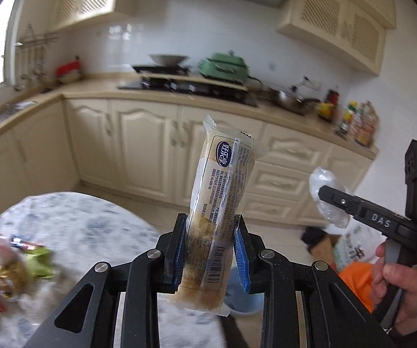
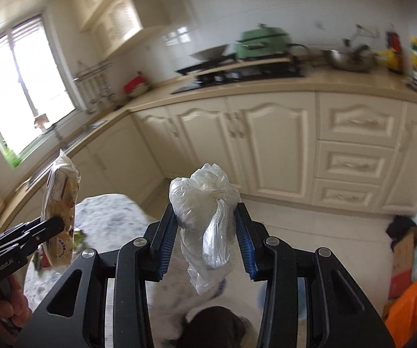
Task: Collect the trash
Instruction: 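Carry the bread roll and white bag over the light-blue bin, then open the left tool while the right tool opens, dropping both items into the bin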
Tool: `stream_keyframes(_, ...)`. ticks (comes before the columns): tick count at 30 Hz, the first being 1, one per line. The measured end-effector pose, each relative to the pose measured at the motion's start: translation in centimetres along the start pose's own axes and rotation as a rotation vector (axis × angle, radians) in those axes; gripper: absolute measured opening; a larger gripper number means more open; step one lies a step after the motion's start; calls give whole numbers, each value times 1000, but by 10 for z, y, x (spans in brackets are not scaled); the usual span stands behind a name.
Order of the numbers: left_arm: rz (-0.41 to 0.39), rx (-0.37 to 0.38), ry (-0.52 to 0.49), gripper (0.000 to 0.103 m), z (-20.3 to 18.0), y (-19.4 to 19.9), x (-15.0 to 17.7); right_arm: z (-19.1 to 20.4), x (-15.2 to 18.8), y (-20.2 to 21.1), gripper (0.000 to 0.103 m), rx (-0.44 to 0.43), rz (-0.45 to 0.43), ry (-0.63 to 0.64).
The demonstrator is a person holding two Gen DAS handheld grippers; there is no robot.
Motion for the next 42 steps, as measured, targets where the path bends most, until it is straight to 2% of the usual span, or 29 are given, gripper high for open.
stream_keyframes(5,163,85,-9,26,-31,-58,16,-71,32,-12,40,88,63,-105)
stream_keyframes(9,283,101,-27,26,-53,-106,33,-108,58,-35,40,119,131,-172)
stream_keyframes(11,340,99,-40,26,-63,-129,45,-121,70,-45,40,125,158,-199)
stream_keyframes(15,438,106,-50,26,-85,-179,50,-142,91,-69,40,138,218,-246)
stream_keyframes(19,522,93,-61,26,-89,-229,47,-165,114,-92,40,147,277,-292)
stream_keyframes(26,615,60,-74,28,-101,-315,46,-187,139,-124,40,142,340,-340)
stream_keyframes(27,623,55,-80,30,-103,-322,47,-187,141,-127,40,140,344,-343)
stream_keyframes(28,634,44,-89,33,-107,-357,37,-189,144,-132,41,137,353,-346)
stream_keyframes(30,653,0,-107,64,-112,-384,35,-191,147,-138,43,141,366,-352)
stream_keyframes(33,641,-34,-115,71,-124,-407,31,-195,154,-146,46,142,386,-369)
stream_keyframes(35,623,-53,-118,80,-128,-405,30,-197,158,-149,58,147,400,-378)
stream_keyframes(39,540,-98,-129,97,-128,-386,24,-201,165,-148,93,175,401,-403)
stream_keyframes(40,523,-102,-131,98,-125,-370,26,-202,166,-147,98,185,400,-410)
stream_keyframes(42,487,-114,-135,101,-124,-348,25,-200,167,-145,102,195,400,-415)
Point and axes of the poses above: each gripper's, at about its wrist camera, not at the fingertips, and y roughly against the way its jaws point, z to its left, x to its underside, the point moved 5 cm from there along -y, roughly the way its jaws point, and after that the axes turned 7 degrees about y, right-handed, at the moved point
